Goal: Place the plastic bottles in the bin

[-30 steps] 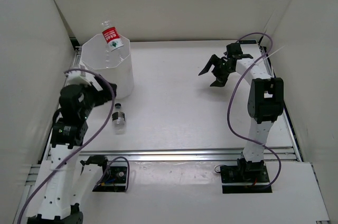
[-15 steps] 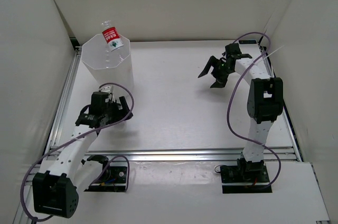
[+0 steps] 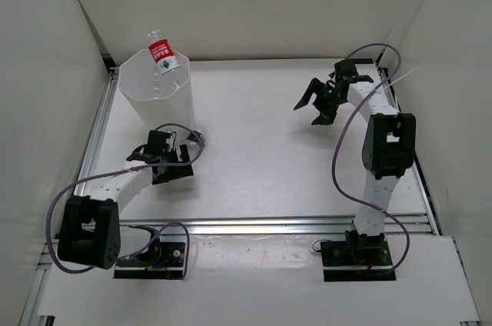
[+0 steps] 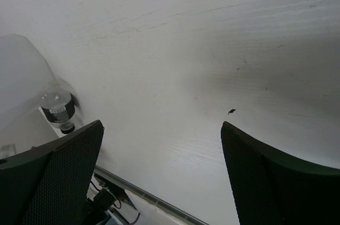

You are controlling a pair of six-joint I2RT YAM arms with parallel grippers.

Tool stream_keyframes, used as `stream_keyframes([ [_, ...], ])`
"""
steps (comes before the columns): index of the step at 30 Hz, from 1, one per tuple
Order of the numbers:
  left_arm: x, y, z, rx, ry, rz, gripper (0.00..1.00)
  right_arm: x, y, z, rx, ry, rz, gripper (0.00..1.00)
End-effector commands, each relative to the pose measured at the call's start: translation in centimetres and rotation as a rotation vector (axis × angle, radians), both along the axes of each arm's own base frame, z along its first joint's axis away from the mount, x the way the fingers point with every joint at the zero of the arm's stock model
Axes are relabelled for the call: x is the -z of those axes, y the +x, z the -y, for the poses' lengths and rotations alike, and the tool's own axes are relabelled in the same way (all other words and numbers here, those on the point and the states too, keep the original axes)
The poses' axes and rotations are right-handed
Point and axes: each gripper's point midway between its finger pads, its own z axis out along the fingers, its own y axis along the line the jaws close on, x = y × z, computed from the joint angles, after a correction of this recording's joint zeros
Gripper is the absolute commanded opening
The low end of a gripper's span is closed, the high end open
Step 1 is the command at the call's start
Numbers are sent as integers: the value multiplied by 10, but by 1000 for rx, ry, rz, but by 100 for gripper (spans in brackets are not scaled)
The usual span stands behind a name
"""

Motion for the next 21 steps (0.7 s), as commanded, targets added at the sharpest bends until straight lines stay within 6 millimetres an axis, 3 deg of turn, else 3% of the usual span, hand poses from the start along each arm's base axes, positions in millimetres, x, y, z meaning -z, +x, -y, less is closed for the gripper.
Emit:
stream_keyframes([
  [1,-5,17,7,17,2,39,100,-9,7,7,-8,-7,22,94],
  [6,-20,33,15,21,-4,78,100,-19,11,7,-15,-8,55,94],
  [14,-67,72,35,55,-62,193,100,-31,20,-8,-25,87,62,94],
  [18,-79,77,55,128,-77,217,100,-39,21,-49,-126,267,47,94],
  [20,-80,77,63,159,-74,221,100,-39,21,-64,-153,286,39,91],
  [21,-80,76,66,169,-86,218,100,-37,19,-82,-193,298,35,87],
])
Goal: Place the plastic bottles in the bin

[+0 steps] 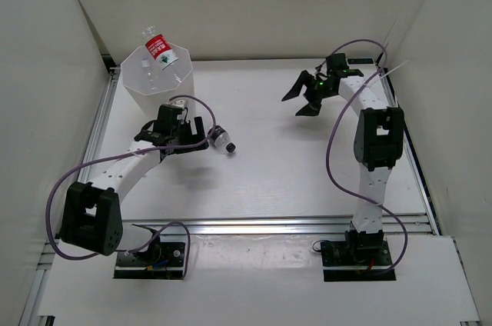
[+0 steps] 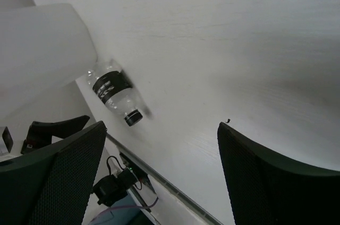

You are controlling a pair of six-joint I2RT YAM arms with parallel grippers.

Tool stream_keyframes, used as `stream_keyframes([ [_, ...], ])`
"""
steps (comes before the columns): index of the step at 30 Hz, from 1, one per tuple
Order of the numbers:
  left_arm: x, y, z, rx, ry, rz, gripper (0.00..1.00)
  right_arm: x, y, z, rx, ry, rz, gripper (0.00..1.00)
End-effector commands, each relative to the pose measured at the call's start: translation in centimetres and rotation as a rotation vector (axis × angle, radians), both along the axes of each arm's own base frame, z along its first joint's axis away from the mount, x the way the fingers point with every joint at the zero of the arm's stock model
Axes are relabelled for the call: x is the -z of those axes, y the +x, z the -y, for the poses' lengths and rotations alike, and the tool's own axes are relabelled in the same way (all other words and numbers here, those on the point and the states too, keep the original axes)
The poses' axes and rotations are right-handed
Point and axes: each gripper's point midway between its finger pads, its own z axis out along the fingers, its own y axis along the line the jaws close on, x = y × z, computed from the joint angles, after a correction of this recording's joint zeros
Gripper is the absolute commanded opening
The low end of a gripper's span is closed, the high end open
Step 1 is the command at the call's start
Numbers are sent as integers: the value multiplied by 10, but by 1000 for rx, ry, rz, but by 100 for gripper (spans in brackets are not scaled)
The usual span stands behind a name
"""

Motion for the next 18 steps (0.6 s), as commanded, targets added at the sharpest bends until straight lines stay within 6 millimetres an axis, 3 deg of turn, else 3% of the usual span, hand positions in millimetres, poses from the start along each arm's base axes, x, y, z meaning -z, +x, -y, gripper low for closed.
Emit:
stream_keyframes([
  [1,-13,2,20,77,-33,30,100,-16,-4,-58,-137,131,14,86],
  [3,-9,-6,23,96,-39,19,100,-3,-11,-87,-195,152,-19,77],
  [5,-8,-15,27,117,-48,16,100,-10,-12,-114,-245,192,-17,70],
  [6,-8,-20,31,135,-58,14,100,3,-14,-122,-256,208,-57,67],
  [7,-8,-28,30,142,-65,13,100,3,-13,-131,-261,233,-70,63],
  [10,-18,-50,37,193,-113,14,100,5,-8,-163,-321,298,-58,63],
  [11,-24,-55,40,205,-130,17,100,15,-5,-171,-332,310,-65,67],
  [13,-38,-68,40,213,-160,30,100,9,1,-189,-348,343,-25,76],
  [17,-63,-89,44,226,-210,45,100,13,12,-195,-344,379,21,90],
  [18,-76,-91,44,221,-225,70,100,19,14,-196,-344,379,24,92],
])
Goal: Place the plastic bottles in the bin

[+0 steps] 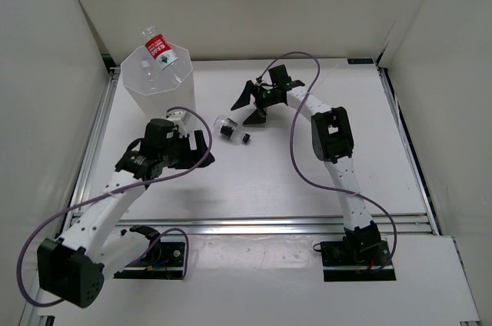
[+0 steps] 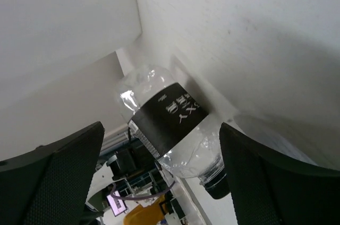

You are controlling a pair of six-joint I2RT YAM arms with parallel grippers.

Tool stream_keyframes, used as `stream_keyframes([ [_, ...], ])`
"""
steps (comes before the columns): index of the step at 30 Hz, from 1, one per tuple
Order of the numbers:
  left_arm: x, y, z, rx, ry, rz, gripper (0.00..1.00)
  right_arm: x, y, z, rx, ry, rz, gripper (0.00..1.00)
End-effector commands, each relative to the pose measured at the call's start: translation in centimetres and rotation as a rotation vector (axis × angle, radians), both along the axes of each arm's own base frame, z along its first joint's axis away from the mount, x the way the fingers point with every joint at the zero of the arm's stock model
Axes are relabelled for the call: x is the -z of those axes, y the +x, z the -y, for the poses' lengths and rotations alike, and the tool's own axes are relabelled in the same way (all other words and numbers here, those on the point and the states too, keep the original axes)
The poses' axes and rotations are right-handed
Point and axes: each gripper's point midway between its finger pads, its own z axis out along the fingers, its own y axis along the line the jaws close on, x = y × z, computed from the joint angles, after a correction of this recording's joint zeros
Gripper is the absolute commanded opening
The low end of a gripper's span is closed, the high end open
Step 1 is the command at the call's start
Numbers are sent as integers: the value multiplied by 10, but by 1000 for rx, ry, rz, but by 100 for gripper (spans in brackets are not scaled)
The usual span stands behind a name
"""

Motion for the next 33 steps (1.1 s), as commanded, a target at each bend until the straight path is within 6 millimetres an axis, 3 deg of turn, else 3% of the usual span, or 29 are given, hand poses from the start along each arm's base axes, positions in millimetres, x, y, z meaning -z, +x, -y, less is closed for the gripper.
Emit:
stream_keyframes([
  [1,-31,-21,7,34,-61,7,100,-31,21,-7,0,105,115,93],
  [5,-37,-30,-7,-16,-11,-30,100,-18,21,-12,-42,96,194,98],
  [10,-46,-34,-28,-122,57,-54,100,-12,-9,-33,-142,18,295,98],
  [12,-63,-32,-33,-175,36,-11,100,-7,-20,-41,-167,-18,297,97],
  [17,-84,-37,-42,-233,12,41,100,0,-13,-50,-176,-59,373,97],
  [21,-86,-48,-50,-255,30,23,100,1,-22,-52,-204,-66,378,95],
  [26,-88,-57,-60,-296,38,33,100,10,-51,-65,-268,-83,370,94],
  [32,-83,-65,-66,-304,47,31,100,4,-69,-56,-276,-114,354,94],
  [33,-80,-66,-66,-303,52,23,100,14,-78,-50,-281,-129,322,94],
])
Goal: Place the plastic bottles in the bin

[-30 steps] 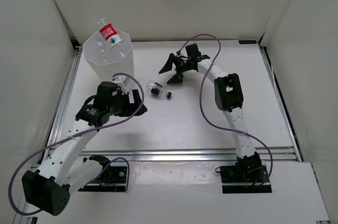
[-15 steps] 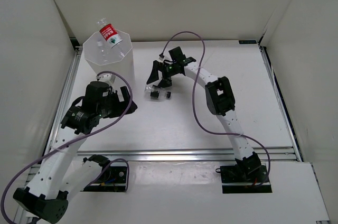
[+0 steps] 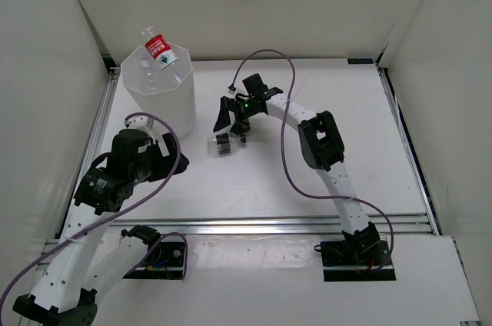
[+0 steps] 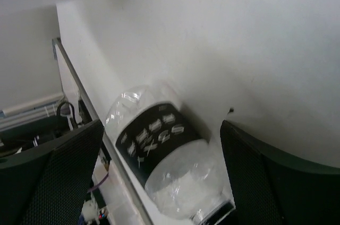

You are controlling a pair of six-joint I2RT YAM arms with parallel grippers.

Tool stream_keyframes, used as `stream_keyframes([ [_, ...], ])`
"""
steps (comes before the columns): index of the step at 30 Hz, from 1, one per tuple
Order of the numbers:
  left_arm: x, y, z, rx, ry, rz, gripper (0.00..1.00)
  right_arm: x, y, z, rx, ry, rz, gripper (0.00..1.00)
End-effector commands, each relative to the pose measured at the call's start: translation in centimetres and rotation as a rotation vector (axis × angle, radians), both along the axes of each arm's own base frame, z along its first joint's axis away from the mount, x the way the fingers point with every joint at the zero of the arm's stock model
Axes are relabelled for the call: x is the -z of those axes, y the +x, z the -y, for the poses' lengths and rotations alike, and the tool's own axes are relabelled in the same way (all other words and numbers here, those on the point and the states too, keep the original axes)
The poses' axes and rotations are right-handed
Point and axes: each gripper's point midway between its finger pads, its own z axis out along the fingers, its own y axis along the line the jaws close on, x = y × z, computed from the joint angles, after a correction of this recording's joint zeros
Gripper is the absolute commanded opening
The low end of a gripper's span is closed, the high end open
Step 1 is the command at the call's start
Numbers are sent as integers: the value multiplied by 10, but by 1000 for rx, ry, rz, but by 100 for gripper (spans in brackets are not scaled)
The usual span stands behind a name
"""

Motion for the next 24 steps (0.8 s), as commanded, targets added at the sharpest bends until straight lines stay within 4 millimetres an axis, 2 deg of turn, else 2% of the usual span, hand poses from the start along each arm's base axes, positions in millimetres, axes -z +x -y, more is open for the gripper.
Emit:
stream_keyframes([
  [1,3,-2,-2,-9,3,-2,100,3,-25,9,-20,-65,-1,94],
  [3,2,1,7,23,-31,7,100,0,-31,14,-15,-73,0,93],
  [4,1,3,14,46,-55,19,100,6,-35,18,-5,-91,-17,93],
  [5,2,13,23,67,-84,46,100,7,-36,20,0,-100,-16,93],
  [7,5,19,39,85,-162,39,100,4,-35,21,21,-110,-19,93],
  [8,8,30,46,91,-179,34,100,3,-35,21,33,-111,-35,93],
  [9,14,35,50,98,-179,11,100,3,-31,24,51,-112,-45,93],
  [11,10,47,56,78,-190,-19,100,3,-33,25,64,-119,-73,93],
  [12,24,54,62,76,-183,-86,100,-3,-29,28,79,-113,-72,92],
  [13,27,56,69,101,-198,-114,100,-5,-32,29,79,-118,-78,92],
  [14,44,60,74,96,-192,-182,100,-5,-32,29,85,-118,-87,92],
  [16,53,66,80,104,-184,-203,100,-7,-33,30,85,-118,-87,92],
  [17,70,66,78,92,-165,-235,100,-7,-33,30,85,-118,-87,92],
  [19,76,76,78,68,-158,-187,100,-6,-35,31,85,-125,-95,92],
  [20,93,76,73,46,-131,-207,100,-4,-35,33,91,-138,-99,92],
  [22,108,83,63,3,-75,-197,100,-9,-37,41,101,-143,-107,92],
  [23,110,89,63,7,-62,-184,100,-5,-37,49,114,-153,-123,92],
  [24,124,92,62,10,-31,-212,100,-6,-34,54,127,-152,-124,92],
])
